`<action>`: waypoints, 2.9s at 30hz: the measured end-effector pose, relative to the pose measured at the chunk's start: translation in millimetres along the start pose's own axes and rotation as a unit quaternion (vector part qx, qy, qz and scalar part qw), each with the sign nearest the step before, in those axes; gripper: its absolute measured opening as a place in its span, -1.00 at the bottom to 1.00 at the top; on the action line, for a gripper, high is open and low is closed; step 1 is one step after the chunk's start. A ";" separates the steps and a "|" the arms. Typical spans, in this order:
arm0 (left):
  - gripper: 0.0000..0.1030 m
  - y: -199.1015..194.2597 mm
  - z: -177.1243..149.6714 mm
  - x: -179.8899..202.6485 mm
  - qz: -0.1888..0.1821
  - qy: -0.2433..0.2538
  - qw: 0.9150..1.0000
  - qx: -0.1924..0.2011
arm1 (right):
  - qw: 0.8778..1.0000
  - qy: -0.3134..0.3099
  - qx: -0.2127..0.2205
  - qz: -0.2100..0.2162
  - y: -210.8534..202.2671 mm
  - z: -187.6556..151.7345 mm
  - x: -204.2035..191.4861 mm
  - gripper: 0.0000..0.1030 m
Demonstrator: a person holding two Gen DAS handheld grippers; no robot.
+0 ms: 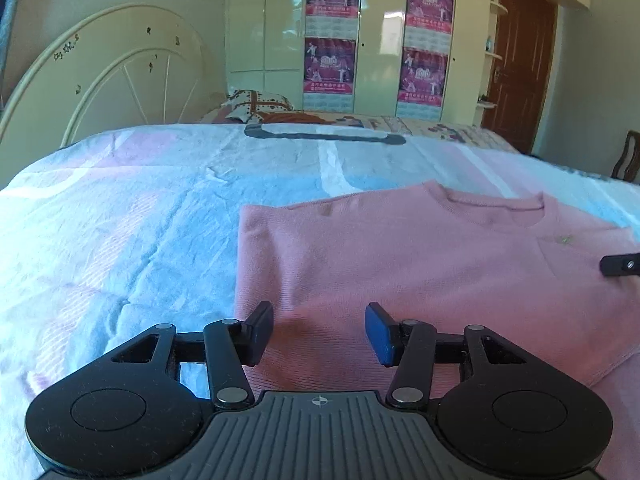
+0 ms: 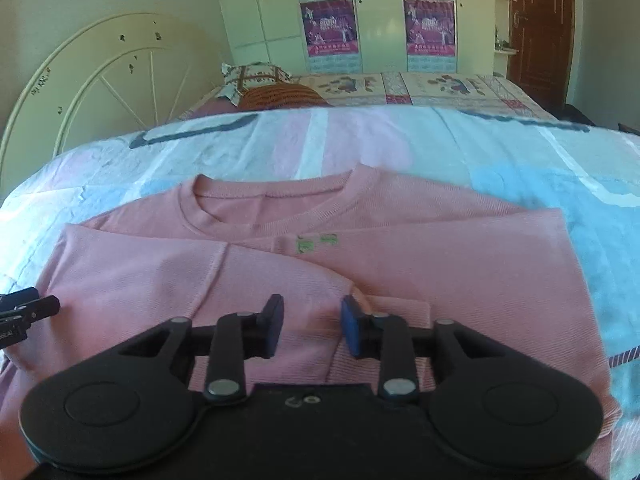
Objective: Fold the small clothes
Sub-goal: 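Open both tools and lift them away from the sweatshirt, then grasp the hem with both tools and lift it toward the collar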
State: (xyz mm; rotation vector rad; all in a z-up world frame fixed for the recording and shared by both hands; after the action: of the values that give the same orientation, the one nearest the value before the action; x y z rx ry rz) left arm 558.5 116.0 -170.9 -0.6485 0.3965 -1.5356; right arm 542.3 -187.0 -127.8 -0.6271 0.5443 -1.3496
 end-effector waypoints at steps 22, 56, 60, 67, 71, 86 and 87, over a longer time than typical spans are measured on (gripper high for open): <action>0.00 -40.6 -47.4 -3.3 0.023 0.050 0.998 -0.011 | 0.996 -0.056 -0.061 -0.044 -25.0 -40.7 -15.8 -0.35; 0.26 -274.4 -210.5 -72.3 -0.024 -0.172 0.982 -0.071 | 0.972 0.224 -0.060 0.037 -258.0 -263.7 129.9 -0.10; 0.25 -280.3 -226.1 -74.1 -0.096 -0.207 0.969 -0.095 | 0.960 0.256 -0.054 0.105 -266.0 -279.9 123.8 -0.10; 0.21 -266.9 -231.8 -83.5 -0.149 -0.265 0.947 -0.104 | 0.945 0.291 -0.046 0.145 -259.4 -286.5 129.2 -0.34; -0.66 -256.5 -223.5 -78.2 -0.124 -0.242 0.957 -0.104 | 0.947 0.283 -0.058 0.139 -253.3 -286.8 134.0 -0.76; -0.95 -264.9 -239.6 -84.6 -0.112 -0.270 0.955 -0.046 | 0.955 0.258 -0.039 0.145 -260.0 -289.6 140.8 -0.87; -0.95 -266.2 -238.8 -84.4 -0.114 -0.277 0.953 -0.042 | 0.954 0.260 -0.032 0.148 -263.0 -288.5 142.0 -0.87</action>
State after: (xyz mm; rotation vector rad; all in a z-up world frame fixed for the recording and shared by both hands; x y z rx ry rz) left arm 199.9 188.0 -206.5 -1.1849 -0.0434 -1.4797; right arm 177.5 -383.9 -154.2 -0.2172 1.0683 -1.2083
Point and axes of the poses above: each gripper's, at about its wrist camera, not at the fingertips, and y roughly the way its jaws point, x to its right, z to its top, the point moved 2 cm from there along y, roughly the way its jaws point, and after that the axes turned 8 degrees about -y, right-handed, at the moved point
